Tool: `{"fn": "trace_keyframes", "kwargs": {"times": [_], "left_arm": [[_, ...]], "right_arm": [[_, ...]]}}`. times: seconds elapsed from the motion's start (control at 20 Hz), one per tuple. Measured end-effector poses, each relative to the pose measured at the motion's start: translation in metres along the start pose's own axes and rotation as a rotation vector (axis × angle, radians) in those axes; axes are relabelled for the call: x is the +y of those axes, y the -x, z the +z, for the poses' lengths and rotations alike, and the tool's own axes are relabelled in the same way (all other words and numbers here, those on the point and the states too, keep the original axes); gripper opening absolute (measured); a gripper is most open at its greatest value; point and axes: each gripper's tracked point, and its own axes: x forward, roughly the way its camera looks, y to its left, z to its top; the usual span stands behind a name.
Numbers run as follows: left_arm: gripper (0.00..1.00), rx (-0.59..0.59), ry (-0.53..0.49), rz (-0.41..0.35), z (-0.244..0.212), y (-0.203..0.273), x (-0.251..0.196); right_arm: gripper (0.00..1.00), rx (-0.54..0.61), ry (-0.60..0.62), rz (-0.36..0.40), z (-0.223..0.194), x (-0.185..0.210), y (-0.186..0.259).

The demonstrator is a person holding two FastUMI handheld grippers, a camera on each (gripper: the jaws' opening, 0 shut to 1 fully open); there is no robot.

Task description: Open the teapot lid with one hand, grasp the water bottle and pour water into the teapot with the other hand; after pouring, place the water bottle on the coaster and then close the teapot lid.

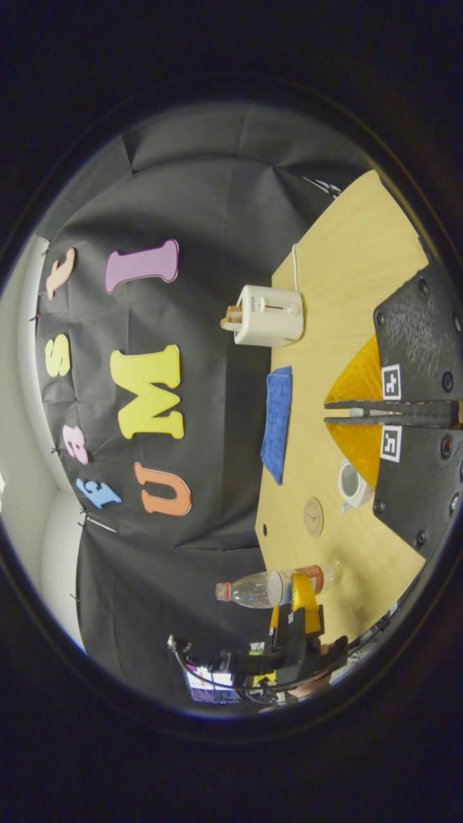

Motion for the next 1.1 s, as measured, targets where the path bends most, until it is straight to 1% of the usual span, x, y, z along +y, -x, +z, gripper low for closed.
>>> {"fn": "trace_keyframes", "kwargs": {"times": [0.1, 0.2, 0.5, 0.7, 0.9, 1.1], "left_arm": [[0.74, -0.04, 0.057, -0.008, 0.01, 0.0, -0.002], [0.74, -0.078, 0.098, -0.012, 0.024, -0.015, -0.003], [0.74, -0.138, 0.104, -0.003, 0.043, -0.076, 0.014], [0.74, -0.117, 0.089, -0.008, 0.033, -0.109, 0.017], [0.75, -0.101, 0.097, -0.025, 0.027, -0.127, 0.01], [0.77, -0.061, 0.104, -0.027, 0.016, -0.134, 0.008]], "right_arm": [[0.0, 0.0, 0.005, 0.003, 0.001, 0.004, 0.0], [0.0, -0.003, 0.013, 0.005, 0.002, 0.006, 0.0], [0.0, 0.016, 0.009, 0.011, -0.005, 0.01, -0.002], [0.0, 0.031, 0.023, 0.002, -0.009, 0.003, -0.005], [0.0, 0.048, 0.013, -0.004, -0.015, -0.004, -0.01], [0.0, 0.057, 0.01, -0.003, -0.018, -0.006, -0.012]]}}
